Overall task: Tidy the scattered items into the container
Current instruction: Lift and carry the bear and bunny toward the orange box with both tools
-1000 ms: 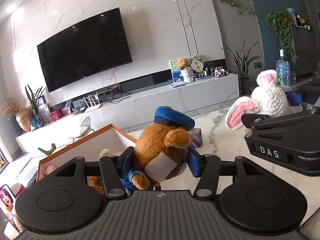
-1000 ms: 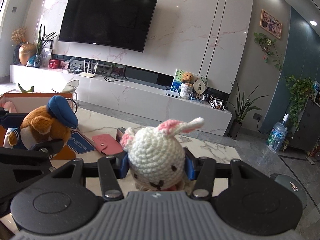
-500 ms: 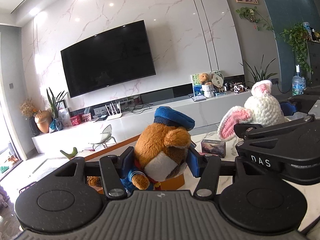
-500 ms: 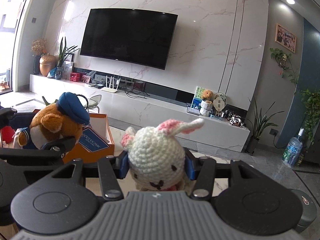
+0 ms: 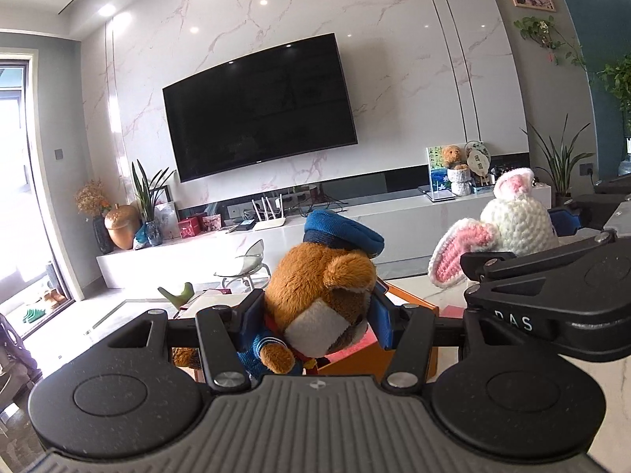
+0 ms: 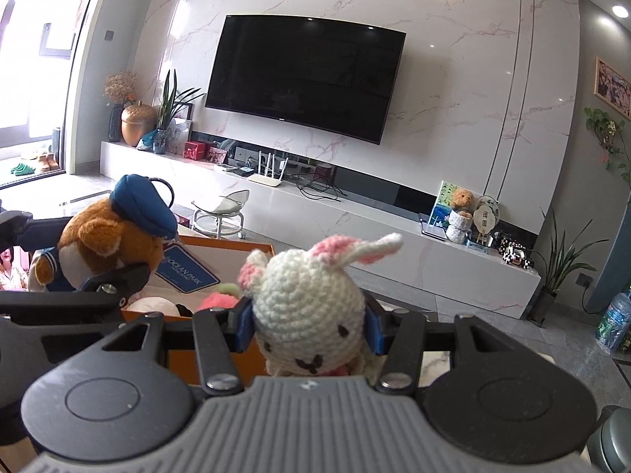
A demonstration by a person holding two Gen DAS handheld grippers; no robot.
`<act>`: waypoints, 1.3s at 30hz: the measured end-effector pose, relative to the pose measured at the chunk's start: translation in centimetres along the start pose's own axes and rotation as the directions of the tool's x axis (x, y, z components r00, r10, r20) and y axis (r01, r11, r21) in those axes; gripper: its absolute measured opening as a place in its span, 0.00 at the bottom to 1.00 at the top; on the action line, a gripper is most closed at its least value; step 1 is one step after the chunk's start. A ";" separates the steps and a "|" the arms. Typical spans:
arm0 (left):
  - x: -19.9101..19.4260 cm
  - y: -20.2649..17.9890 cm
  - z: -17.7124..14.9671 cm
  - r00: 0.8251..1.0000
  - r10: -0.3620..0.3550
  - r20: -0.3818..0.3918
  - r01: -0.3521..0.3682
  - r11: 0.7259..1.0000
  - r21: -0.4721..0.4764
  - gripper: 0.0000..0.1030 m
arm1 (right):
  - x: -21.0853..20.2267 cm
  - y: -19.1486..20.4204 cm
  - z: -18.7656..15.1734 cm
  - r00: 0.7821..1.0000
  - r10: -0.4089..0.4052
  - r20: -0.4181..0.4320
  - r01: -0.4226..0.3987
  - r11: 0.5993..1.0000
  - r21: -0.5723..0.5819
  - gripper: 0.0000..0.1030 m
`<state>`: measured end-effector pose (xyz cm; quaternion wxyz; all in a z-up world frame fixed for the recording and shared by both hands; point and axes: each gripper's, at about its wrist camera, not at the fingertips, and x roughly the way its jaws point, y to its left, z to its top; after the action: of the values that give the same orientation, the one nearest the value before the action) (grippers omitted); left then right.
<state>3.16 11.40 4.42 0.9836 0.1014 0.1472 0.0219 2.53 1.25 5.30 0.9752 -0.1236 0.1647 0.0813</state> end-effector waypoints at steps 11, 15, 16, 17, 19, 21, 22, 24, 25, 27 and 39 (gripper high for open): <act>3.9 2.3 0.3 0.998 0.046 -0.039 -0.046 0.999 0.006 0.62 | 5.3 1.4 2.5 0.998 0.063 -0.009 -0.063 0.998 0.009 0.54; 5.9 2.8 0.1 0.996 0.063 -0.065 -0.062 0.998 0.023 0.62 | 7.9 1.8 2.9 0.995 0.093 -0.020 -0.093 0.996 0.010 0.54; 6.4 3.0 0.0 0.995 0.067 -0.071 -0.066 0.998 0.024 0.62 | 8.5 1.9 2.9 0.995 0.101 -0.024 -0.101 0.995 0.010 0.54; 6.9 3.1 -0.1 0.995 0.070 -0.077 -0.069 0.997 0.024 0.62 | 9.1 2.0 3.0 0.994 0.109 -0.029 -0.109 0.994 0.011 0.54; 7.9 3.4 -0.3 0.993 0.077 -0.091 -0.075 0.997 0.025 0.62 | 10.5 2.2 3.1 0.991 0.127 -0.039 -0.127 0.992 0.016 0.54; 9.0 3.8 -0.7 0.991 0.086 -0.107 -0.083 0.996 0.030 0.62 | 11.9 2.3 3.1 0.988 0.147 -0.053 -0.146 0.989 0.025 0.54; 9.5 3.9 -0.9 0.989 0.088 -0.115 -0.085 0.996 0.033 0.62 | 12.7 2.4 3.2 0.985 0.161 -0.059 -0.159 0.987 0.033 0.54; 10.6 4.3 -1.3 0.987 0.091 -0.132 -0.087 0.995 0.039 0.62 | 13.9 2.6 3.2 0.980 0.188 -0.068 -0.185 0.982 0.047 0.54; 11.1 4.5 -1.4 0.986 0.089 -0.139 -0.084 0.996 0.043 0.62 | 14.6 2.8 3.2 0.977 0.201 -0.072 -0.198 0.979 0.055 0.54; 12.0 4.8 -1.8 0.985 0.082 -0.151 -0.076 0.996 0.048 0.62 | 15.9 3.1 3.3 0.972 0.225 -0.074 -0.220 0.973 0.070 0.54; 16.4 6.1 -3.4 0.973 0.049 -0.227 -0.035 0.997 0.067 0.63 | 22.2 6.0 3.1 0.935 0.337 -0.107 -0.325 0.938 0.117 0.54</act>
<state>17.79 19.22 -2.19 0.9558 0.1322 0.2579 0.0495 22.94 10.39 -0.74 0.9402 -0.0511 0.2476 0.2284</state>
